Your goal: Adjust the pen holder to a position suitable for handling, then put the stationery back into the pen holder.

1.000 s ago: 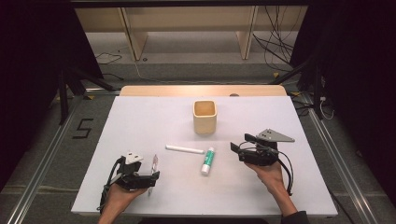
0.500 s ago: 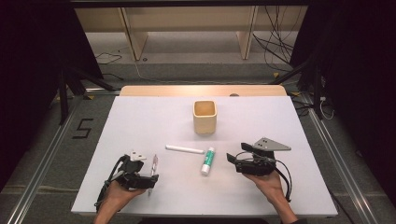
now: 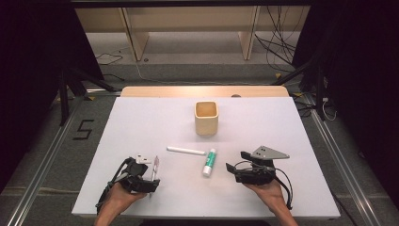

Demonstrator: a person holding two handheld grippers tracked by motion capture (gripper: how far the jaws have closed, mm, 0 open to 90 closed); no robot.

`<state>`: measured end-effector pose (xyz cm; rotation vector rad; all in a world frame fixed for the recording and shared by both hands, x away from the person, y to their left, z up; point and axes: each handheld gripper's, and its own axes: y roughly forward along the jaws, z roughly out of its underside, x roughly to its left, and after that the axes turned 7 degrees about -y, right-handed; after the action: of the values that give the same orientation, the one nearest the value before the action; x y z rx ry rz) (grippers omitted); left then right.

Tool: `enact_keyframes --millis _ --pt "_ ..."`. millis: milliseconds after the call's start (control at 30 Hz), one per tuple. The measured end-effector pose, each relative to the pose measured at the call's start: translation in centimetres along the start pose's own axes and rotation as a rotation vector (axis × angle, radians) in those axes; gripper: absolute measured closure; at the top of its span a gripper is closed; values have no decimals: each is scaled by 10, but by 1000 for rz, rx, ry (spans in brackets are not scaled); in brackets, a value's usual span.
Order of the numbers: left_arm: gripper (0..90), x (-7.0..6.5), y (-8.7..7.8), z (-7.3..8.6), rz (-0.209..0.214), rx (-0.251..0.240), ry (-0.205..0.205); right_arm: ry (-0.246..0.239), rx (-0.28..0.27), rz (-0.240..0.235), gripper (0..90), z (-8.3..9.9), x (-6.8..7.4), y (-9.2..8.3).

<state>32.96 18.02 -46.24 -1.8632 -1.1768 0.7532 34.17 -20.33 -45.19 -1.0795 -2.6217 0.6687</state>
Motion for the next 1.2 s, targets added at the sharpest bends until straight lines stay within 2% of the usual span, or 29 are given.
enact_keyframes --millis 333,800,1200 --pt "437 -4 3 -2 -2 37 12 -8 12 -6 252 6 4 -2" --pt "534 -2 8 -2 -8 48 -2 -23 20 -6 253 9 15 -5" --pt "621 -5 13 -2 -13 70 19 -24 23 -11 256 12 19 -7"
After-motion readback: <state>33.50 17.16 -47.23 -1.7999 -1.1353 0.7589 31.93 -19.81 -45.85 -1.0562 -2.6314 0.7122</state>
